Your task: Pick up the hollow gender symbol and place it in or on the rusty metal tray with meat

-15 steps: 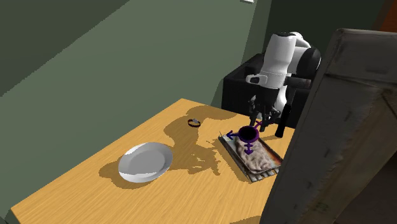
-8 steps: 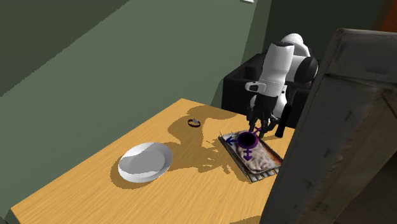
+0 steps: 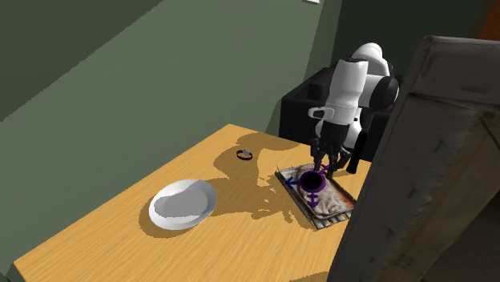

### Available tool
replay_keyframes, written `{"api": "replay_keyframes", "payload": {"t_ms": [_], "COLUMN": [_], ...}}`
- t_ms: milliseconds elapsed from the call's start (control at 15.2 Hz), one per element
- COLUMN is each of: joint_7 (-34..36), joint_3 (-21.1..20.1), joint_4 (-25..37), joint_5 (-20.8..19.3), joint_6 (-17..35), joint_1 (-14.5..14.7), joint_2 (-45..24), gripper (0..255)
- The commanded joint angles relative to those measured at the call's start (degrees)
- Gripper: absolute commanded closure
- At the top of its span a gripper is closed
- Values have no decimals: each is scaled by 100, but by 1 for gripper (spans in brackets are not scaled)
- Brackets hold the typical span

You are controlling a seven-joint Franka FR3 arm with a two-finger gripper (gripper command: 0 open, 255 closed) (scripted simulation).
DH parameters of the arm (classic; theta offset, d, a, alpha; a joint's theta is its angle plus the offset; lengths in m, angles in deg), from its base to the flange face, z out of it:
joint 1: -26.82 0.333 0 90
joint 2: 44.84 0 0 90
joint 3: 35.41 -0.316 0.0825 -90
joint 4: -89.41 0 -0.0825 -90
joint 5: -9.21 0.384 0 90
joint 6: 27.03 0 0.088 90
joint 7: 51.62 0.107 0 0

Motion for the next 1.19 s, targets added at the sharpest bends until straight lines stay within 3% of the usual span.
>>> {"api": "replay_keyframes", "payload": {"t_ms": [0, 264, 330, 594, 924, 1122], "joint_7": [-40, -70, -52, -190, -116, -116], "joint_3": [-53, -122, -132, -38, -130, -130], "joint_4": [-334, -333, -425, -515, 241, 241], "joint_5": [-170, -131, -107, -115, -90, -89], "joint_6": [-19, -22, -32, 43, -767, -767], "joint_1": [-26, -109, -86, -117, -197, -197], "joint_2": [-6, 2, 110, 112, 182, 183], "gripper": [255, 255, 0, 0, 0, 0]}}
